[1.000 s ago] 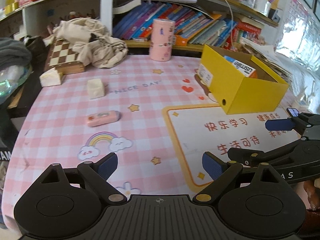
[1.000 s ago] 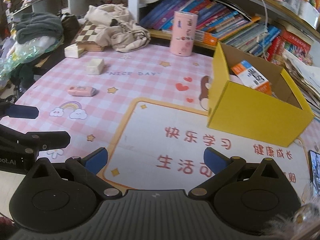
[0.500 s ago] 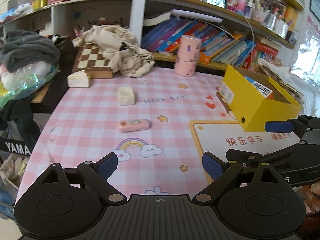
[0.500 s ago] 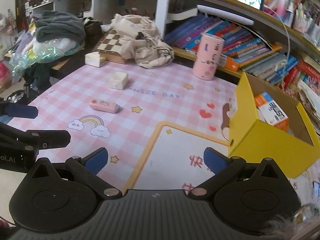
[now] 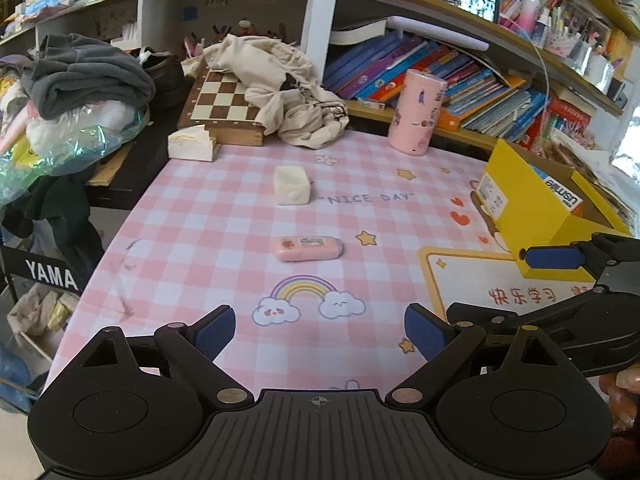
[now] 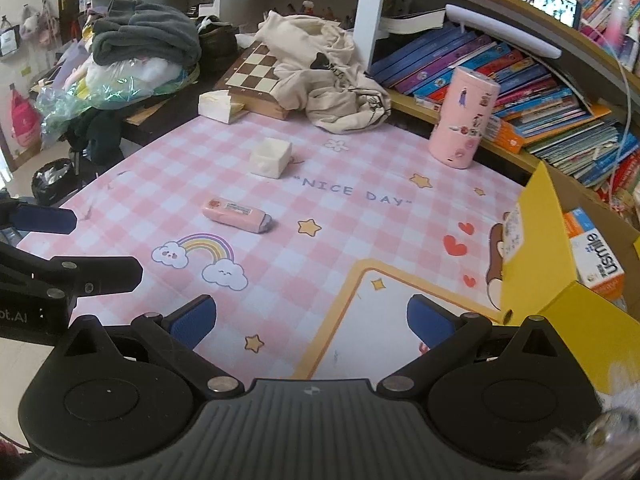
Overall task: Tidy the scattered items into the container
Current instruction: 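Move the left tool toward the pink labelled case while the right tool approaches a white foam cube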
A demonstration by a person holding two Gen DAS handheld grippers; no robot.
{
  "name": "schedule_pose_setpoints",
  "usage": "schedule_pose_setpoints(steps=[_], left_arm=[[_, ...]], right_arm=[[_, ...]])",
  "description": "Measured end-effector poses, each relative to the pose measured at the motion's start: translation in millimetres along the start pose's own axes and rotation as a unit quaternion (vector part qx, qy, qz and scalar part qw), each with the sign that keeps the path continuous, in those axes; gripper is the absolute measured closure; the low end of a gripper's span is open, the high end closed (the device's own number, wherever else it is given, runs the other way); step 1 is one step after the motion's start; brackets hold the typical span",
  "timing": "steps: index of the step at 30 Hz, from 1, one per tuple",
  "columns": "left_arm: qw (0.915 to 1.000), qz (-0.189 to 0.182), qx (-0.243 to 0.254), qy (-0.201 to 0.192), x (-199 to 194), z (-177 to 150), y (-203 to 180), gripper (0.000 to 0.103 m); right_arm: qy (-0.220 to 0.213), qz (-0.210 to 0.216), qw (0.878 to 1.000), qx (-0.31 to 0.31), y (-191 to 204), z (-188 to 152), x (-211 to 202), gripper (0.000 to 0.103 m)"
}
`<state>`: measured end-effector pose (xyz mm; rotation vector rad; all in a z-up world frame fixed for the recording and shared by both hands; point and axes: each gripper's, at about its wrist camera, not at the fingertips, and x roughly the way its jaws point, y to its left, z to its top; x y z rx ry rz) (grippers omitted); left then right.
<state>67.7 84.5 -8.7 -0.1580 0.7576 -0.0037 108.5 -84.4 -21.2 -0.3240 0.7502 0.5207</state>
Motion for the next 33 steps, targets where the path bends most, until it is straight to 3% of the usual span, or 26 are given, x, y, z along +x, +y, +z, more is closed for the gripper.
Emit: schedule_pose_setpoints(steps=[18,27,33], left_arm=[[0.9992,0.024,-0.02,0.024,44.8,16.3,6.0,0.009],[0.9991,0.037,-0.007,0.02,75.7,29.0,6.1,0.01],[0.9987,0.037,0.016,0.03,105.3,33.5,-0.7,0.01]], right_arm=[[0.025,0.025,0.999,-0.004,-23.9,25.4,56.4,0.0],[0.013,0.022,1.0,-0.001,-41.6,54.7,89.9,0.002],[0.002,0.043,0.999,-0.013,-41.8,79.0,115.3,0.003]])
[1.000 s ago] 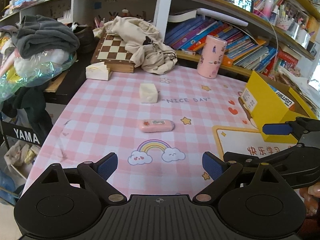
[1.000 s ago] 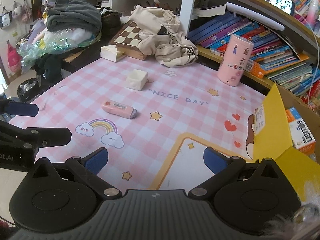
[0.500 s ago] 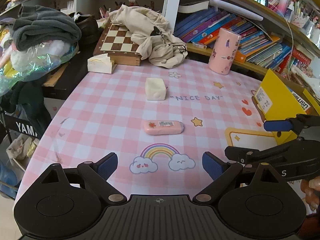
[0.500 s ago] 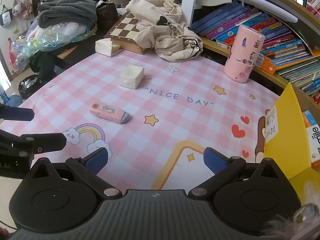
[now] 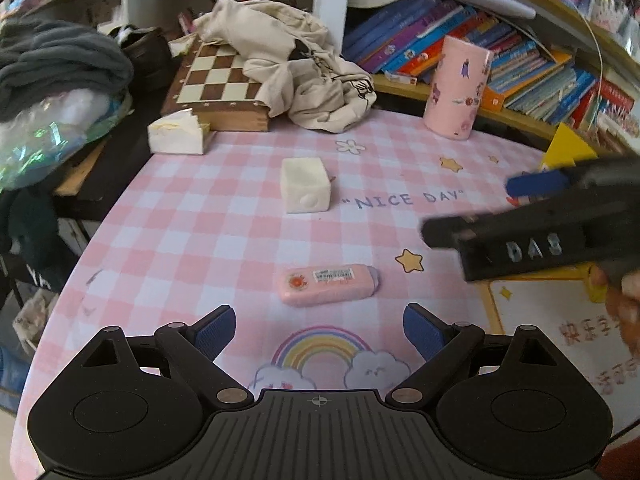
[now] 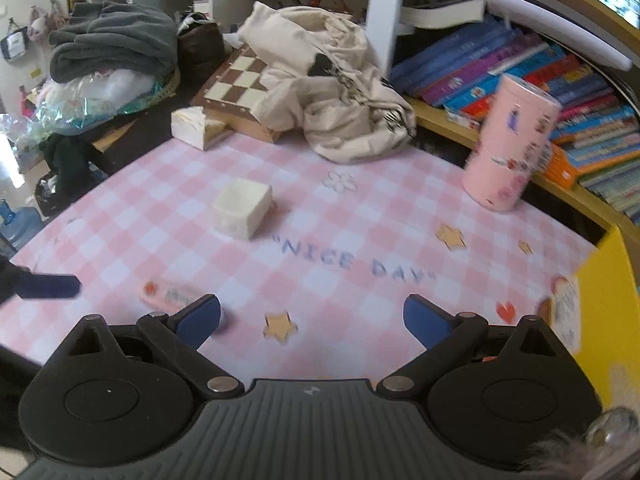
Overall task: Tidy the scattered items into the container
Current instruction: 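Move the left tool toward the pink labelled case while the right tool approaches a white foam cube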
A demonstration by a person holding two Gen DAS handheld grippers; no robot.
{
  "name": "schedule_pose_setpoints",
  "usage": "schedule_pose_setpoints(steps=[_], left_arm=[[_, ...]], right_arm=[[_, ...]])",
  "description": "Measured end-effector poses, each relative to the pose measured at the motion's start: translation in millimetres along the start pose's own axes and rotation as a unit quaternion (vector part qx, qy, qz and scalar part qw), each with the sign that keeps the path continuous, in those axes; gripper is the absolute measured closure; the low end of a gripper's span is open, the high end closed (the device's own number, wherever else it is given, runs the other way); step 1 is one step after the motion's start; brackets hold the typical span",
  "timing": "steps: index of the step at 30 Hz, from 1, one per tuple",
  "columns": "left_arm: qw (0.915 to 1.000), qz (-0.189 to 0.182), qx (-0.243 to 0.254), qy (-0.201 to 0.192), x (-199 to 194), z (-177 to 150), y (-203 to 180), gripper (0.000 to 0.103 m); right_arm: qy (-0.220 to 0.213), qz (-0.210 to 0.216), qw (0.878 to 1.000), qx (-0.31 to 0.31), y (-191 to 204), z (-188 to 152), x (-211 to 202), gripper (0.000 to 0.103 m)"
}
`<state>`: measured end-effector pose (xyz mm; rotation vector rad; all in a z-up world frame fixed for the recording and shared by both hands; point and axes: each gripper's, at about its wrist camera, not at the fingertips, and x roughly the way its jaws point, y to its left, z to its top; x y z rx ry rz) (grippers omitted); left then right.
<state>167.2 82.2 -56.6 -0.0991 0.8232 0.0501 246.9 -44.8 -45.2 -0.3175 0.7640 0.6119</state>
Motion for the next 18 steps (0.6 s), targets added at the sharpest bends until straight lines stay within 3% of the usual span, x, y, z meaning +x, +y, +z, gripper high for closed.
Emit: schedule_pose_setpoints(steps=[8,18], left_arm=[[0.9992,0.026,0.029,-0.011,31.0,4.8,-8.9,0.011],[0.999,0.03,0.032,-0.003,52.0,2.2,-15.3,0.02]], right_arm=[[0.004,0.022,1.0,0.002,-4.1,29.4,39.1,0.007],[0.011,0.041,0.999,-0.006,0.1,55.5,77.0,0.007]])
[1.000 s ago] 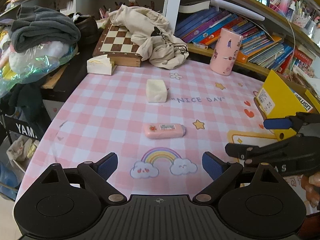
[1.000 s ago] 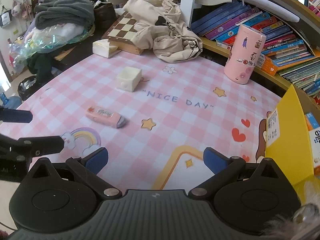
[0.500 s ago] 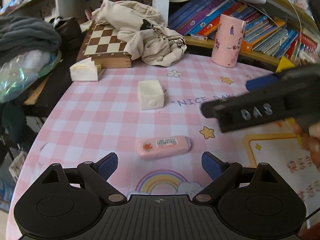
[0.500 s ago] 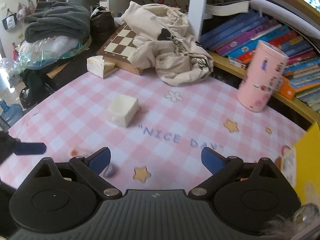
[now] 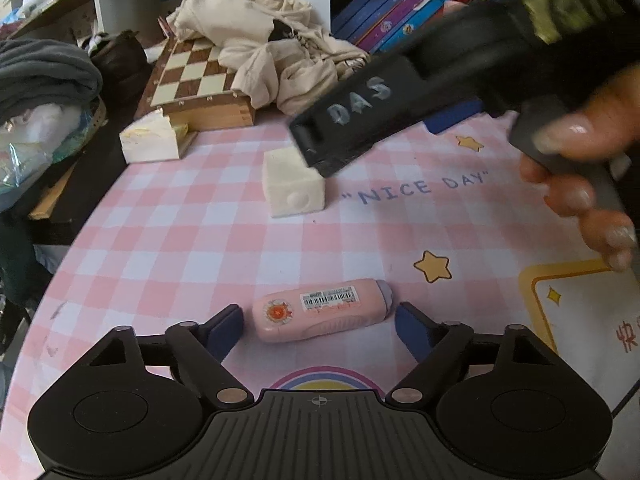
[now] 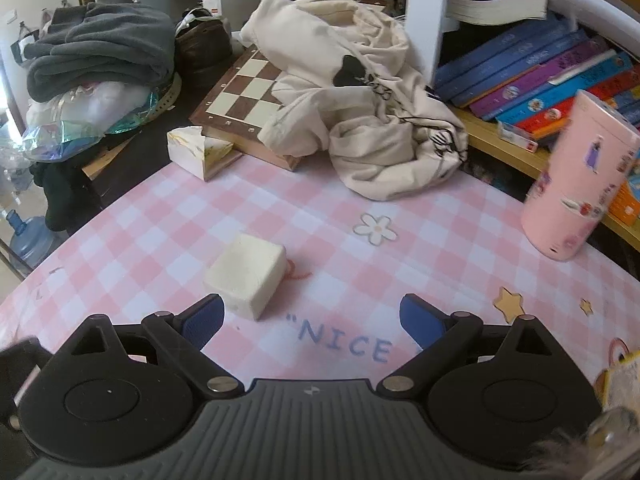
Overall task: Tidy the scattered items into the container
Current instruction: 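Move the left tool toward the pink labelled case while the right tool approaches a white foam cube, then close the left tool on the pink case while the right tool grips the white cube, then carry the pink case in the left tool and cube in the right tool to the yellow box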
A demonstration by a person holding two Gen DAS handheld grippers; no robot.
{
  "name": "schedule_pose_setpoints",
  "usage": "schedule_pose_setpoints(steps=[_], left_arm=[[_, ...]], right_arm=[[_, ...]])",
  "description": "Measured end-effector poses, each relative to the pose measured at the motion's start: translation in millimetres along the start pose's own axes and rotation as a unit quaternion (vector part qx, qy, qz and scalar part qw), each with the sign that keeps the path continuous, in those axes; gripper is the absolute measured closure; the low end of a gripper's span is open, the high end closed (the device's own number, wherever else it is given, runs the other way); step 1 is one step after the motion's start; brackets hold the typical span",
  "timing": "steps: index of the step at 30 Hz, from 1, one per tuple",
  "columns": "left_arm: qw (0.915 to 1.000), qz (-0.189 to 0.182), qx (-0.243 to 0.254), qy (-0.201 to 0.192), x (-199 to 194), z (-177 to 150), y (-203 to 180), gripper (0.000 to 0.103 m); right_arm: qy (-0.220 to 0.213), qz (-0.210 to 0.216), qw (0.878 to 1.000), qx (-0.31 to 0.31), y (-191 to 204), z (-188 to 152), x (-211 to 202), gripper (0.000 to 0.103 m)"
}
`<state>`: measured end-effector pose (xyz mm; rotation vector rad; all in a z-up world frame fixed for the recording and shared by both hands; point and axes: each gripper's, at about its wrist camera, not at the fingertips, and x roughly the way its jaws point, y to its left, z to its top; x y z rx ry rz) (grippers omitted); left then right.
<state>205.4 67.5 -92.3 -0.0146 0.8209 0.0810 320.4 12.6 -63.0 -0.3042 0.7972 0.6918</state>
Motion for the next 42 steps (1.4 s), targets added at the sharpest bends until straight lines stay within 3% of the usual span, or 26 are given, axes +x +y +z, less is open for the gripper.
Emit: schedule_pose_setpoints(steps=[5,14,21,28,42], left_arm=[[0.9999,0.004,-0.004,-0.012,1.7,1.2,-0.4,0.028],[0.9994,0.013,-0.029,-0.012,-3.9,-1.3,8.8,0.029],[0.9983,0.026,-0.051,-0.013,-12.7,-3.7,22.5,0.029],[0.9983,0.022,-0.053,-0.013,-20.9,-6.5,26.6,0.03],[0.9982,0.016,-0.046,-0.033,-52.2,-13.0,27.7,0.03]], right_arm=[[0.005,0.009,1.0,-0.016,9.4,8.0,16.3,0.007],[0.011,0.02,0.999,-0.041,25.9,18.9,43.3,0.009],[0.024,0.024,0.998,-0.046,32.9,21.3,61.2,0.023],[0.031,0.043,0.998,-0.045,36.1,19.7,63.3,0.053],[0.024,0.044,0.999,-0.014,27.7,-1.5,12.0,0.059]])
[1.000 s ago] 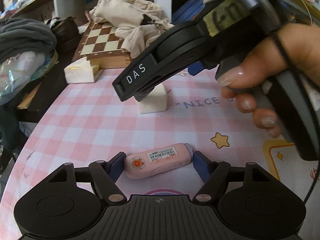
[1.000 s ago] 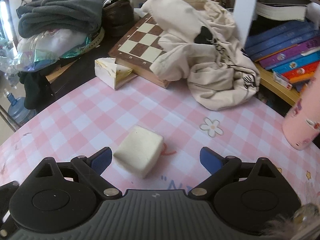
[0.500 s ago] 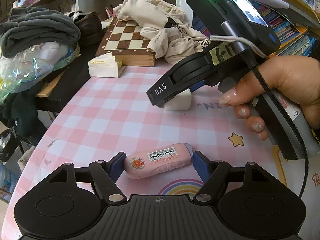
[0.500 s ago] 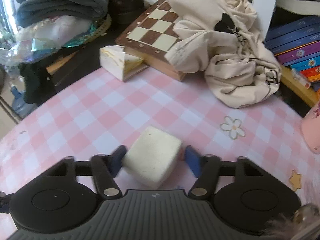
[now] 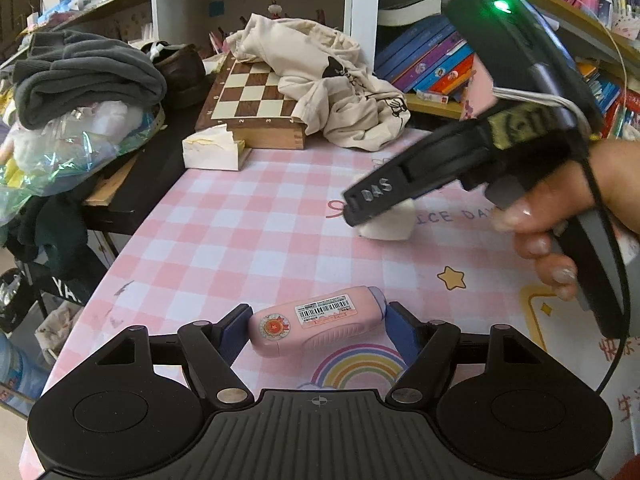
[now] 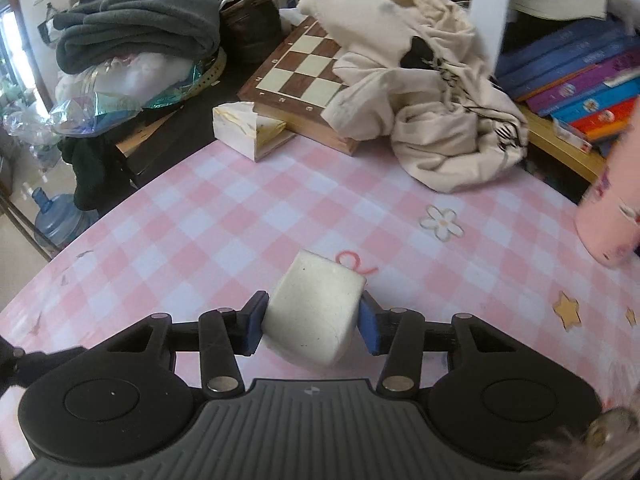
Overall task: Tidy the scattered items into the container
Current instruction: 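Carry the pink case in the left tool and cube in the right tool to the yellow box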
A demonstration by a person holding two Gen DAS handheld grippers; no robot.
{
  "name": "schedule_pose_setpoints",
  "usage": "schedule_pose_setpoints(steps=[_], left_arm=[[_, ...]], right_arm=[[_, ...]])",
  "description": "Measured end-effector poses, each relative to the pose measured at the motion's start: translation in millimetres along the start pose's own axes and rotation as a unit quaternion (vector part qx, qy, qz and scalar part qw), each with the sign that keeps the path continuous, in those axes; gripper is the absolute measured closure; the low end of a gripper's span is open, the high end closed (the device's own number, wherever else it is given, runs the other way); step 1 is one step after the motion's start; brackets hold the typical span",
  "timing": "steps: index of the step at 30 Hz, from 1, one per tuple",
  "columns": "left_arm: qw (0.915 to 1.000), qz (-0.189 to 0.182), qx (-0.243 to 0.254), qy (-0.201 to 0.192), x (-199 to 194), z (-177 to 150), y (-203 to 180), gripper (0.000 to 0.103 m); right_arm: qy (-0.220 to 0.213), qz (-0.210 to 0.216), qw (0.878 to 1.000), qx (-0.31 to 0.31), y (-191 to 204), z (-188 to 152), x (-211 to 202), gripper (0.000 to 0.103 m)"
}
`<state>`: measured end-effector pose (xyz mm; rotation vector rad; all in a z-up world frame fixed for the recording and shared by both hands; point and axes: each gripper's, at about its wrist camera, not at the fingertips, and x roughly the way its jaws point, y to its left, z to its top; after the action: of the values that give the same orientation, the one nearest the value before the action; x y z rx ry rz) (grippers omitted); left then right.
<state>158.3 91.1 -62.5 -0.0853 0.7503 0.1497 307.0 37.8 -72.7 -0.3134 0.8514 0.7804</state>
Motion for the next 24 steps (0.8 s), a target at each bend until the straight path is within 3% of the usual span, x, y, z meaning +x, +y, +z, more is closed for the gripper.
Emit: schedule_pose_setpoints(steps=[24], left_arm=[[0.9983,-0.025,0.025,-0.046,-78.2,-20.2,-4.6,0.03]], right_arm=[[-0.021,-0.018,0.999,0.038,23.4,-71.3,-94.0,0.059]])
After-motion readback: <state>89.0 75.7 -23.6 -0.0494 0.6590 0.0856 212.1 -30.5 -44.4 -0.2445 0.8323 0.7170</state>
